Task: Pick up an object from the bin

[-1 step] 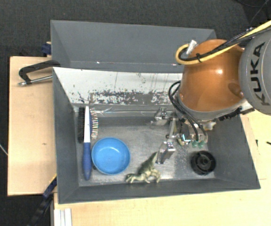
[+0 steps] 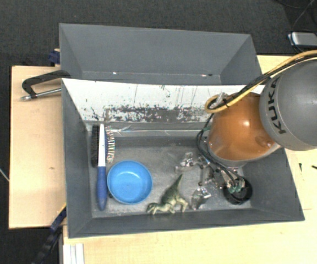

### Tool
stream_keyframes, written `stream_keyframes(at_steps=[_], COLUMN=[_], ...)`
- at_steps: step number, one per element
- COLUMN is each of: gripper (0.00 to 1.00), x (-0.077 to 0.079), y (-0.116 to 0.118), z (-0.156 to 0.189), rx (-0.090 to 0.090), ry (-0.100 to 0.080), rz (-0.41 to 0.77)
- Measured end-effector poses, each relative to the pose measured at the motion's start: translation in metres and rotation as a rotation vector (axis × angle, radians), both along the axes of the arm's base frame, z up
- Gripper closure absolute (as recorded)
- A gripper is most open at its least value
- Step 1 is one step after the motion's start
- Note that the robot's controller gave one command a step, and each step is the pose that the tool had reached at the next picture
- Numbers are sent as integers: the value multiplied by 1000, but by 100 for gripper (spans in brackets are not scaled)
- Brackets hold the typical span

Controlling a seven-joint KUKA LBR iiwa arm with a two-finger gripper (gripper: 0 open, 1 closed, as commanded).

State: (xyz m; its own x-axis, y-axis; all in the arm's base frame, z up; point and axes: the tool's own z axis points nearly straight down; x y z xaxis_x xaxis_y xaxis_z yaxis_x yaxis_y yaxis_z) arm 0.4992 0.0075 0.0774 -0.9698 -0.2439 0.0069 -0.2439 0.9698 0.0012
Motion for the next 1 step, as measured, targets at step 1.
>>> stream_keyframes(at_steps=[1], gripper=[0], x=[-5], y=[33], z=[4], rx=[3], ry=[-7], rz=[276])
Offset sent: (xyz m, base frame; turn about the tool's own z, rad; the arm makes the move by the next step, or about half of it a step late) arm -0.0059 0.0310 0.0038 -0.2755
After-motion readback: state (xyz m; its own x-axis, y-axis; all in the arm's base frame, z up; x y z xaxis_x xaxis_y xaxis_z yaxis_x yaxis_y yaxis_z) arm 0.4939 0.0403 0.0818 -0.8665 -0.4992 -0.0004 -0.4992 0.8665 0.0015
